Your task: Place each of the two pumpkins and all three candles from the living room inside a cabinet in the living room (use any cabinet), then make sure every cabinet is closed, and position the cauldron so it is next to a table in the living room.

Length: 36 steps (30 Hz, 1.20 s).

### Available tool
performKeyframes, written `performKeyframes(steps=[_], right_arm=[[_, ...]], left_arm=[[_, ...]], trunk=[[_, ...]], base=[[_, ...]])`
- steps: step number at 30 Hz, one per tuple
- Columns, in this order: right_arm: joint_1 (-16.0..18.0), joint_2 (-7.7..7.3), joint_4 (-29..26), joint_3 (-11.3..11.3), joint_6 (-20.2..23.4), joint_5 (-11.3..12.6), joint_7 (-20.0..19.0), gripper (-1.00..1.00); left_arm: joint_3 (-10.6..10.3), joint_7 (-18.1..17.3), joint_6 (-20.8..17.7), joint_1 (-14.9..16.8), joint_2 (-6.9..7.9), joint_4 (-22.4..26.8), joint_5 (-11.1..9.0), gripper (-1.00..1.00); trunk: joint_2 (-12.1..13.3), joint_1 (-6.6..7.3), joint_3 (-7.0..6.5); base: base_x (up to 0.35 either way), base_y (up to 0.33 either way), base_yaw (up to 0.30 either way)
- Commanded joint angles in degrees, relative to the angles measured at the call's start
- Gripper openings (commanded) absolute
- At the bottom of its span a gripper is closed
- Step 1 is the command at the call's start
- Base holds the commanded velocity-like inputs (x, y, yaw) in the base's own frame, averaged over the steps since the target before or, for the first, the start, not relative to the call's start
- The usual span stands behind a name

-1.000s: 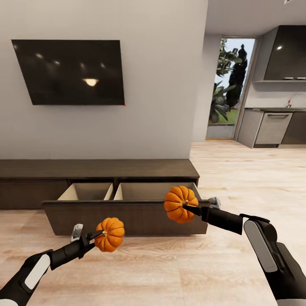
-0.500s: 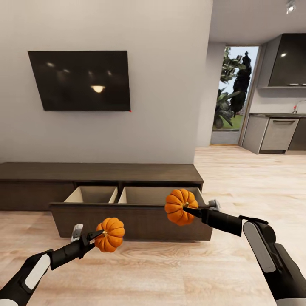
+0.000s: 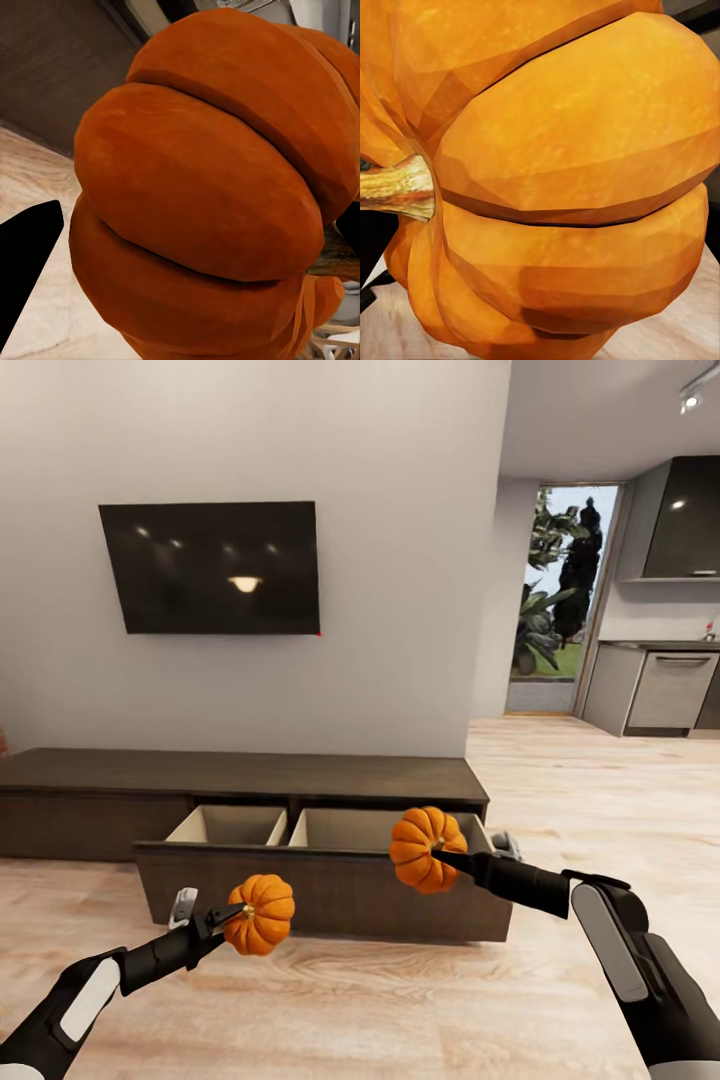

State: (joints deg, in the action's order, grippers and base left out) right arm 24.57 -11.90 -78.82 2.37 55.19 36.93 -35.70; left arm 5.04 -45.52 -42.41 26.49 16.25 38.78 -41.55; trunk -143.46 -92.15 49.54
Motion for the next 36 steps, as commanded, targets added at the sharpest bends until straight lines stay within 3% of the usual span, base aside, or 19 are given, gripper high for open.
performKeyframes(steps=[1,18,24,36], right_arm=[[0.03,-0.01,0.19,0.11,0.3,-0.02,-0.23,-1.0],[0.03,-0.05,3.85,0.28,-0.41,0.08,-0.96,-1.0],[0.03,-0.03,4.87,3.69,-0.52,0.13,-1.48,-1.0],[0.03,0.03,5.53,4.22,-0.52,0.16,-1.44,-1.0]], left_arm=[[0.07,-0.1,-0.31,0.03,-0.03,-0.02,-0.05,-1.0],[-0.03,-0.1,-0.39,0.02,0.01,-0.02,0.0,-1.0],[-0.03,-0.1,-0.39,0.02,-0.05,-0.02,0.04,-1.0],[-0.06,-0.09,-0.39,0.03,-0.03,-0.02,0.07,-1.0]], trunk=[[-0.01,0.04,-0.07],[0.22,0.48,-2.31],[2.62,1.79,-2.97],[7.44,4.43,-4.36]], base=[[0.0,0.0,0.09],[0.0,0.0,0.039],[0.0,0.0,-0.192],[0.0,0.0,-0.211]])
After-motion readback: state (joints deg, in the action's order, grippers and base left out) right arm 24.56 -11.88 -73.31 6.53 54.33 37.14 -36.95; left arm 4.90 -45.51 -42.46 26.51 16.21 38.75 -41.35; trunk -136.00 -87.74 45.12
